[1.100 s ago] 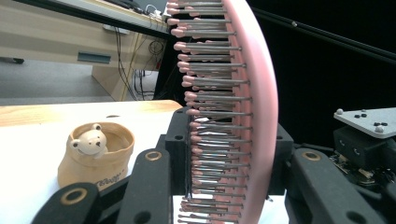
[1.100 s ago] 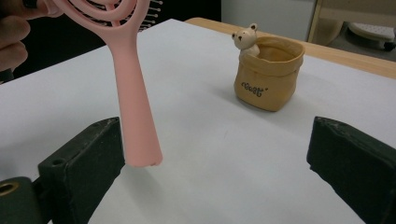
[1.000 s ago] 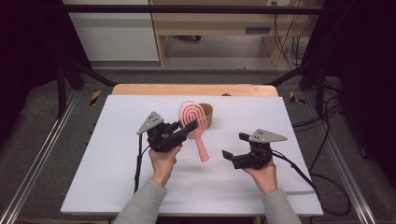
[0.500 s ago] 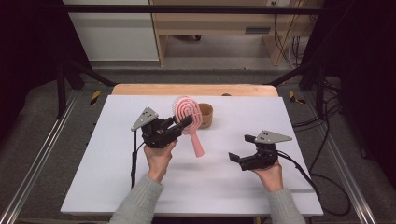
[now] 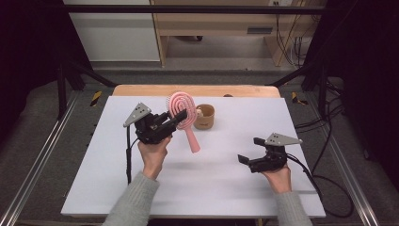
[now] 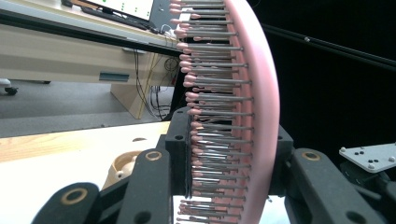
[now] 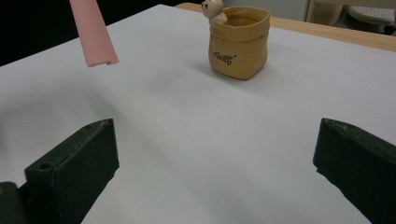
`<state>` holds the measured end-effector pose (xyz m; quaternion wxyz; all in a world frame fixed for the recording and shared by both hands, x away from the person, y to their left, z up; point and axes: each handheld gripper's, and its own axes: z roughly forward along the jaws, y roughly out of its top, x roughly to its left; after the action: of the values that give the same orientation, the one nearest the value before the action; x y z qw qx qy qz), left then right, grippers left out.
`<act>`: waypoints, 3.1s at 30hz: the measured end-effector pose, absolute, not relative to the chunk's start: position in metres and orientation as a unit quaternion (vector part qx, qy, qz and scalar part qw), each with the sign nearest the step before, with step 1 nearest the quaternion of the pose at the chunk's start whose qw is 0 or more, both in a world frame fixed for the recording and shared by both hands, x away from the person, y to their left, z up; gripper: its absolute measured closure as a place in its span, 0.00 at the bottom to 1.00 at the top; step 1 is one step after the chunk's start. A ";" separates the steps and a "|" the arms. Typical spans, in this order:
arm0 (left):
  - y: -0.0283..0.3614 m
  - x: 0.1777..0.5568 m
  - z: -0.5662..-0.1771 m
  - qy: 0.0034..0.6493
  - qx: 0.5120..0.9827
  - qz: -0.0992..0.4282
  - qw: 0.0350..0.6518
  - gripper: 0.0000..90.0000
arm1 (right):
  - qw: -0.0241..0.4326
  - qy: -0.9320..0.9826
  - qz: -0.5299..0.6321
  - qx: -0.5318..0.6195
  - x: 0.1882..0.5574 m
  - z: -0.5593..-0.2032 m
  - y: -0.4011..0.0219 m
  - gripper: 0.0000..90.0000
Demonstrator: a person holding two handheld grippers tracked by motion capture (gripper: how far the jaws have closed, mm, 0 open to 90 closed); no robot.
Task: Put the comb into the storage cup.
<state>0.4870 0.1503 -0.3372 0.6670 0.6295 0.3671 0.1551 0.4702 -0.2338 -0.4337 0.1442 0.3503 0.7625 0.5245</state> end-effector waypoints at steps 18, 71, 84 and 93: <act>0.151 0.494 -0.325 0.362 0.629 0.163 0.669 0.71 | 0.150 0.752 0.529 0.363 0.465 -0.441 -0.262 0.00; 0.117 0.546 -0.324 0.379 0.632 0.165 0.655 0.71 | 0.145 0.762 0.512 0.369 0.464 -0.449 -0.266 0.00; 0.114 0.560 -0.319 0.389 0.621 0.167 0.660 0.71 | 0.143 0.765 0.509 0.369 0.464 -0.449 -0.265 0.00; 0.110 0.568 -0.314 0.391 0.617 0.168 0.662 0.71 | 0.143 0.766 0.508 0.368 0.464 -0.449 -0.266 0.00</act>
<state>0.5679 0.1104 -0.3143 0.6622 0.6169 0.3908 0.1680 0.4637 -0.2657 -0.4493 0.1435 0.3676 0.7657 0.5079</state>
